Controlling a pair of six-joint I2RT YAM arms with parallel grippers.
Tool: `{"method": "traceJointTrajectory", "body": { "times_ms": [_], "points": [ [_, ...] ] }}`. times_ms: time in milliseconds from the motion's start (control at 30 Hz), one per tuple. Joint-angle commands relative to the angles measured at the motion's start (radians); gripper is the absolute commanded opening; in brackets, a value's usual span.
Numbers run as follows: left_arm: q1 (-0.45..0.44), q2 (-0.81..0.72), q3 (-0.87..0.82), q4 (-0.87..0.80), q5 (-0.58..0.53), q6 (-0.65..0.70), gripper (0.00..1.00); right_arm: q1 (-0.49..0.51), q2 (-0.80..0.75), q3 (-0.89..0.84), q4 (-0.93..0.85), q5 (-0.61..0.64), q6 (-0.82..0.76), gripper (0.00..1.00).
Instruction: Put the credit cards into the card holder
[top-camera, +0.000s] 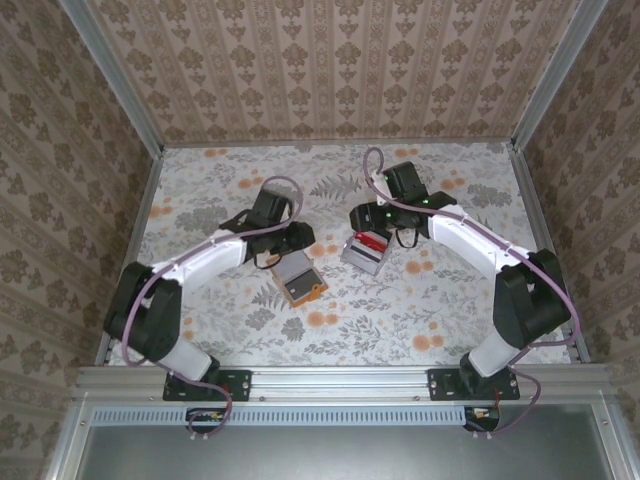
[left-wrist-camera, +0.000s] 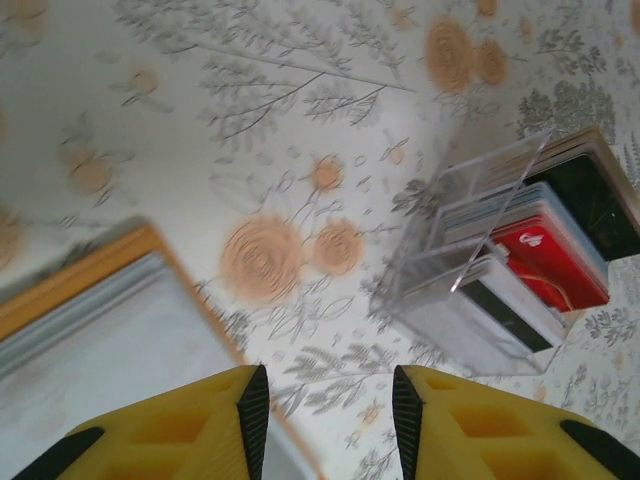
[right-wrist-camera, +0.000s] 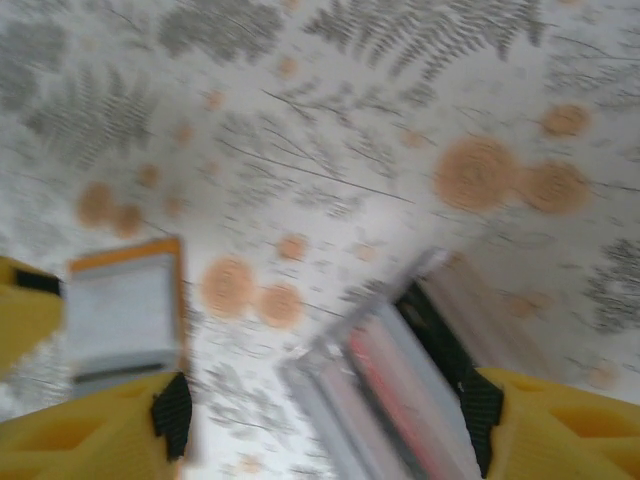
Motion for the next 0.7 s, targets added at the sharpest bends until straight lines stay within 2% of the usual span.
{"method": "traceJointTrajectory", "body": {
  "times_ms": [0,67,300,667],
  "points": [
    [-0.020,0.112,0.096,-0.019,0.086,0.062,0.41,-0.019,-0.016,-0.035,-0.070,0.082,-0.116,0.78],
    [-0.039,0.178,0.165,-0.060,0.128,0.092,0.42,-0.020,-0.009,-0.021,-0.106,0.107,-0.161,0.79],
    [-0.100,0.348,0.321,-0.130,0.164,0.152,0.44,-0.032,0.017,0.005,-0.168,0.141,-0.235,0.80],
    [-0.114,0.446,0.389,-0.128,0.165,0.154,0.43,-0.037,0.094,0.034,-0.144,0.143,-0.216,0.79]
  ]
}}
